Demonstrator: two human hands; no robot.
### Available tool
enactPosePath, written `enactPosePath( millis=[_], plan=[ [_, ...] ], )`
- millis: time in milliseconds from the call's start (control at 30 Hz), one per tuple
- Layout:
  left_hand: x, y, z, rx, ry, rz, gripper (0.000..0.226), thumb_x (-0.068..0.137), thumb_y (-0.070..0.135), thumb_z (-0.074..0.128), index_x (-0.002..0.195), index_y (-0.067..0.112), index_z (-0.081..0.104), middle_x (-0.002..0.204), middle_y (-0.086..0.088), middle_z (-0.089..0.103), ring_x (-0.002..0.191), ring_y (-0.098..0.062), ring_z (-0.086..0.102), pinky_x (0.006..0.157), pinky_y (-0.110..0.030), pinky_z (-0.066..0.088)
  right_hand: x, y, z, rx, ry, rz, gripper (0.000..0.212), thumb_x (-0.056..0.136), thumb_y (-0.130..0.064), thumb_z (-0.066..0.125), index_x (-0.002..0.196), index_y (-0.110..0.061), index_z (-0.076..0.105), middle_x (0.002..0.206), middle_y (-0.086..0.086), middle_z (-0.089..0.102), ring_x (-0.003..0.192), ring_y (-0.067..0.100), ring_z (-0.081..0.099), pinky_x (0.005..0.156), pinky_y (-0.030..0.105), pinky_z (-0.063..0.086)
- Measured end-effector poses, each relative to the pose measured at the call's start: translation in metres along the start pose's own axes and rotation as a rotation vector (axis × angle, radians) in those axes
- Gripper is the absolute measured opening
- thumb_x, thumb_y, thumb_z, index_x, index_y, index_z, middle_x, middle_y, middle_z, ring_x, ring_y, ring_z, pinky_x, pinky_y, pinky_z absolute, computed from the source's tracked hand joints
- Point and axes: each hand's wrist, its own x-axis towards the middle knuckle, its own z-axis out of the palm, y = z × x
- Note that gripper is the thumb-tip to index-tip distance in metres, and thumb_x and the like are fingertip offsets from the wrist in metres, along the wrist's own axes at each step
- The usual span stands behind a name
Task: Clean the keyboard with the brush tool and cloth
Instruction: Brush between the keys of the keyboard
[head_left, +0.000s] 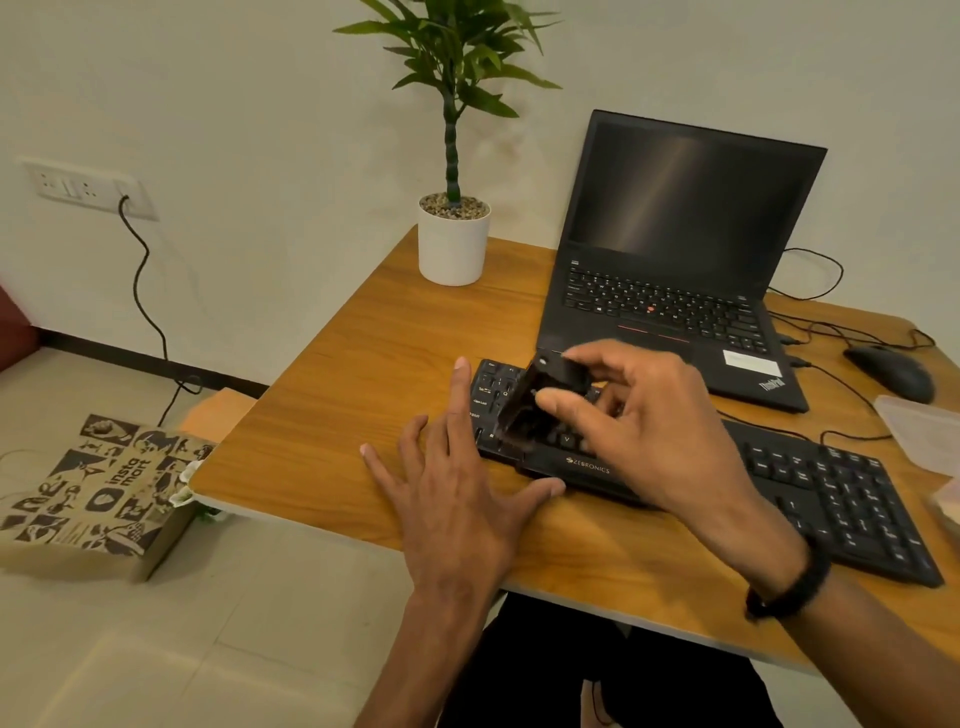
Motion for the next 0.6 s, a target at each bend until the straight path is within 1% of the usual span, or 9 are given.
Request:
enactPosePath(
  millis=[67,100,200,267,333,400,500,567,600],
  plan=[
    [0.000,0.000,0.000,0.009,0.005,0.001,0.147,0.051,0.085,0.074,0.162,0.040,-0.012,0.146,0.001,0.057,0.145,-0.028,0.039,0.119,-0.074,0.012,0.016,0.005,0.010,-0.087,0.102,-0.021,0.035,0.087,-0.037,0.079,0.118,-0.024,0.071,0.091,-0.010,0.075,0.060,0.003,0.066,0.059,0.021,0.058],
    [0.000,0.000,0.000,0.011,0.006,-0.002,0.147,0.051,0.086,0.074,0.162,0.040,-0.011,0.146,0.000,0.057,0.145,-0.029,0.039,0.119,-0.074,0.012,0.025,0.008,0.017,-0.134,0.140,-0.034,0.036,0.088,-0.038,0.078,0.120,-0.023,0.070,0.094,-0.010,0.075,0.061,0.000,0.065,0.062,0.019,0.057],
    [0.000,0.000,-0.001,0.005,0.000,-0.012,0.147,0.052,0.086,0.073,0.161,0.041,-0.014,0.151,-0.001,0.053,0.145,-0.028,0.038,0.120,-0.073,0.010,0.045,0.012,0.038,-0.212,0.173,-0.047,0.039,0.090,-0.041,0.076,0.123,-0.023,0.067,0.098,-0.005,0.076,0.065,0.003,0.065,0.068,0.032,0.062],
    [0.000,0.001,-0.002,-0.007,-0.014,-0.023,0.147,0.053,0.086,0.073,0.159,0.043,-0.019,0.153,0.001,0.050,0.147,-0.026,0.035,0.121,-0.071,0.007,0.049,0.009,0.049,-0.219,0.152,-0.063,0.038,0.090,-0.042,0.075,0.122,-0.022,0.068,0.093,-0.003,0.077,0.066,0.008,0.068,0.067,0.037,0.063],
    [0.001,0.001,-0.002,-0.012,-0.016,-0.029,0.147,0.054,0.083,0.076,0.159,0.044,-0.020,0.152,0.003,0.052,0.147,-0.025,0.035,0.121,-0.072,0.006,0.044,0.003,0.055,-0.174,0.109,-0.087,0.035,0.090,-0.043,0.074,0.119,-0.024,0.067,0.087,-0.004,0.077,0.063,0.009,0.070,0.065,0.038,0.062],
    [0.001,0.001,-0.002,-0.021,-0.011,-0.033,0.145,0.055,0.080,0.077,0.159,0.043,-0.019,0.150,0.005,0.055,0.147,-0.025,0.036,0.120,-0.072,0.006,0.032,-0.004,0.055,-0.110,0.047,-0.089,0.033,0.090,-0.043,0.073,0.117,-0.025,0.068,0.082,-0.005,0.076,0.061,0.007,0.068,0.063,0.035,0.060],
    [0.000,0.000,-0.002,-0.028,-0.005,-0.041,0.142,0.059,0.078,0.073,0.158,0.043,-0.022,0.149,0.007,0.056,0.146,-0.026,0.037,0.121,-0.072,0.005,0.007,-0.014,0.041,-0.052,-0.034,-0.079,0.032,0.089,-0.042,0.075,0.117,-0.026,0.070,0.071,-0.007,0.070,0.054,0.008,0.064,0.058,0.028,0.056],
    [-0.001,0.000,-0.002,-0.040,-0.001,-0.043,0.139,0.060,0.080,0.069,0.158,0.042,-0.023,0.144,0.007,0.059,0.146,-0.026,0.036,0.121,-0.072,0.005,-0.012,-0.015,0.026,-0.027,-0.101,-0.048,0.033,0.089,-0.041,0.076,0.118,-0.027,0.070,0.074,-0.005,0.073,0.054,0.009,0.064,0.058,0.026,0.056],
    [-0.001,0.000,-0.002,-0.046,0.005,-0.042,0.138,0.060,0.082,0.066,0.159,0.041,-0.022,0.142,0.006,0.061,0.145,-0.026,0.037,0.120,-0.072,0.006,-0.021,-0.012,0.018,-0.027,-0.125,-0.013,0.035,0.088,-0.042,0.076,0.119,-0.027,0.070,0.078,-0.005,0.074,0.054,0.008,0.066,0.061,0.026,0.058]
  ],
)
